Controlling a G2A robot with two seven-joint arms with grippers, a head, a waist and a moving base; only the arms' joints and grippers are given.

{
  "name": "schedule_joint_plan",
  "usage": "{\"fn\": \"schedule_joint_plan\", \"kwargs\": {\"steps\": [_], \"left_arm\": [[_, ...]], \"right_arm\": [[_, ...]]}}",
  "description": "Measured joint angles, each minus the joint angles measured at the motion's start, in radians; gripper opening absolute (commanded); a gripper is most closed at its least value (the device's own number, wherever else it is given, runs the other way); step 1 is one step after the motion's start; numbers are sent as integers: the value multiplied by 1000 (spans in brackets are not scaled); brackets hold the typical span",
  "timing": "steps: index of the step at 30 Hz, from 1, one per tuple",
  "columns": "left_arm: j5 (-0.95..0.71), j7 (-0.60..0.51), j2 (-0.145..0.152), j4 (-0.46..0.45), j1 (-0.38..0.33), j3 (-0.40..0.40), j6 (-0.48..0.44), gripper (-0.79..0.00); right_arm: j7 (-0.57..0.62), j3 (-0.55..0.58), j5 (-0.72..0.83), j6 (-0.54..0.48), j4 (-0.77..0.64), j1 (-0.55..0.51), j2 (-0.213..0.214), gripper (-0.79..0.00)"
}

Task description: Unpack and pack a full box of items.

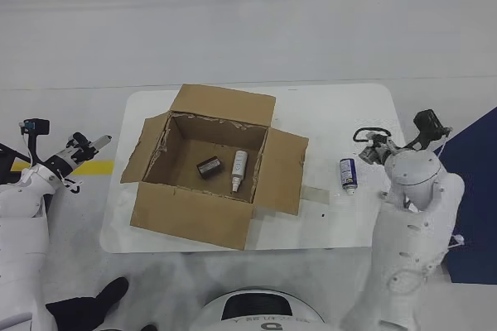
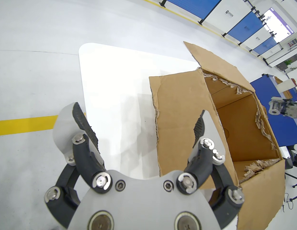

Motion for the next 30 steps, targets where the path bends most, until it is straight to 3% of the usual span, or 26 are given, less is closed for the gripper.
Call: {"fn": "schedule_joint_plan", "kwargs": {"steps": [7, 15, 22, 29, 30], "left_arm": [[0, 0, 0, 0, 0, 0, 0, 0], [0, 0, 0, 0, 0, 0, 0, 0], [0, 0, 0, 0, 0, 0, 0, 0], [0, 0, 0, 0, 0, 0, 0, 0], [0, 0, 0, 0, 0, 0, 0, 0]], "right_arm": [[-97, -316, -27, -21, -143, -109, -14, -785], [-96, -654, -219, 1, -142, -104, -24, -785], [-38, -855, -326, 104, 98, 61, -57, -785], [-61, -933, -338, 204, 382, 202, -97, -785], [-65, -945, -342, 215, 416, 212, -102, -705]]}}
